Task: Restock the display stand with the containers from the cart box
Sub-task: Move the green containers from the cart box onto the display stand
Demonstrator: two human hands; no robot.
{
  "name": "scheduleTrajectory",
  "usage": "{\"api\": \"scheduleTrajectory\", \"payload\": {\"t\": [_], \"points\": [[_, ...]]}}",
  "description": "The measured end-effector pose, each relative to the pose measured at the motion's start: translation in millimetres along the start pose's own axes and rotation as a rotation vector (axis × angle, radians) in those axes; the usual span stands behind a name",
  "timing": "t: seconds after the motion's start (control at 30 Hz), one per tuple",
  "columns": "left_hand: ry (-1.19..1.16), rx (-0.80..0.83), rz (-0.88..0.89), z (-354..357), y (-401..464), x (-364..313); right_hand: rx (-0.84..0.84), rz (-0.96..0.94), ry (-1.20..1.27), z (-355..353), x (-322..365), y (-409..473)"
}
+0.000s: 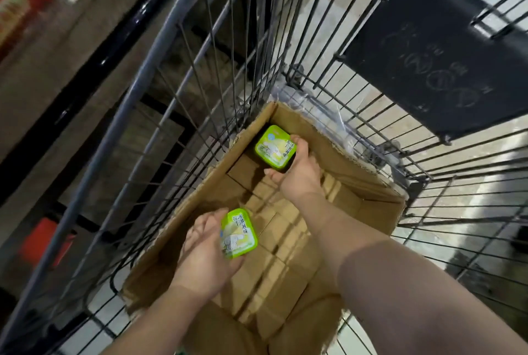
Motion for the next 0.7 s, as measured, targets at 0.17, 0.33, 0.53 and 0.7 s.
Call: {"api": "scheduleTrajectory", "payload": {"t": [0.17, 0.33, 0.53, 0.7], "points": [[-0.030, 0.021, -0.060, -4, 2, 2, -0.039, -0.021, -0.006, 7, 3, 4], [-0.026, 0.026, -0.045, -8, 2, 4, -0.015, -0.060, -0.055, 2, 6, 4], [0.009, 0.021, 0.064, -28, -18, -10, 0.070, -0.150, -0.039, -13, 17, -48], [0.098, 0.019, 0.237, -61, -54, -30, 0.093, -0.203, -0.052, -46, 34, -128]]}}
Point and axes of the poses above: each hand's wrist, its own y-axis towards the middle knuckle, its own z-axis out of the palm, x = y × z, the point moved 4 cm from there along y, towards the middle knuckle, and after that the axes turned 2 degrees about -z, right-handed, at the moved point
